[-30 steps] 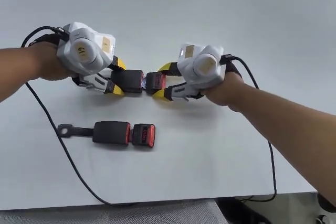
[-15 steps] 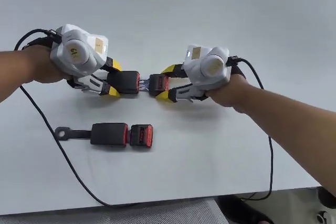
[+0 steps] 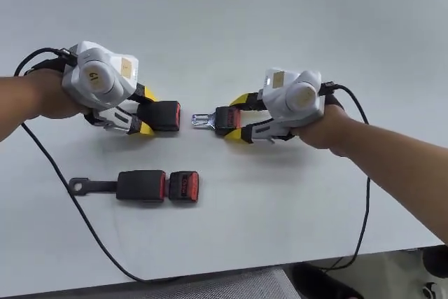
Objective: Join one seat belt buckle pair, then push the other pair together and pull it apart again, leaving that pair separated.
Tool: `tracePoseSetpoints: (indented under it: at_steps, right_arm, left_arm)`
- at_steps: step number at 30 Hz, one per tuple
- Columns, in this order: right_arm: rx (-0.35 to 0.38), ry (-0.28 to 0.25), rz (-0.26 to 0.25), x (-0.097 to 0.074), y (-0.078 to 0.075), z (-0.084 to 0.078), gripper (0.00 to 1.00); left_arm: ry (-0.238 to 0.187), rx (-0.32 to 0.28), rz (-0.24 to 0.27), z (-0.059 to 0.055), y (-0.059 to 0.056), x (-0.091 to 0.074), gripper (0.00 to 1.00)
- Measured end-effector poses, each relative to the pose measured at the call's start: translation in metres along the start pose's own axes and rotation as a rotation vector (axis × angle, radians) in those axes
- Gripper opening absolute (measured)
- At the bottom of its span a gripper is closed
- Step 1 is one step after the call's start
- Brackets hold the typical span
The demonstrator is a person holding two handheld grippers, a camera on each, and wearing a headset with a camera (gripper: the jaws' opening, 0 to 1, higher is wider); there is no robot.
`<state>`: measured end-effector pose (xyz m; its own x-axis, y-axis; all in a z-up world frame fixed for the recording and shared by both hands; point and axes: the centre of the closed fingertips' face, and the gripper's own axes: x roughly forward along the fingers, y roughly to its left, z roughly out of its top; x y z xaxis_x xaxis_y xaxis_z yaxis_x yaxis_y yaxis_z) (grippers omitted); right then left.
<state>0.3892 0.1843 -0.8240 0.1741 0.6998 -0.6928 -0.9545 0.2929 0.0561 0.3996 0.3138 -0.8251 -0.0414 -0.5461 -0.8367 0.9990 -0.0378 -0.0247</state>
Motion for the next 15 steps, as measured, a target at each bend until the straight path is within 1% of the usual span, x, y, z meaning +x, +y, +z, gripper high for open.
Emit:
tracePoseSetpoints:
  at_steps: [1,2,5,9,15]
  right_arm:
    - [0.0,-0.002,0.001,-0.003,0.0,0.0,0.35]
    - [0.006,0.006,-0.007,-0.007,-0.001,-0.004,0.35]
    - [0.001,0.005,-0.015,-0.013,-0.003,-0.007,0.35]
    - [0.024,0.006,-0.028,-0.023,-0.005,-0.014,0.35]
    - [0.019,0.018,-0.04,-0.03,-0.006,-0.024,0.35]
  left_arm:
    - [0.0,-0.001,0.0,0.0,0.0,0.0,0.34]
    - [-0.001,-0.002,0.0,0.0,0.0,0.0,0.34]
    - [-0.001,-0.002,0.0,0.0,0.0,0.0,0.34]
    - [0.001,-0.002,0.0,0.0,0.0,0.0,0.34]
    - [0.002,-0.005,0.0,0.0,0.0,0.0,0.34]
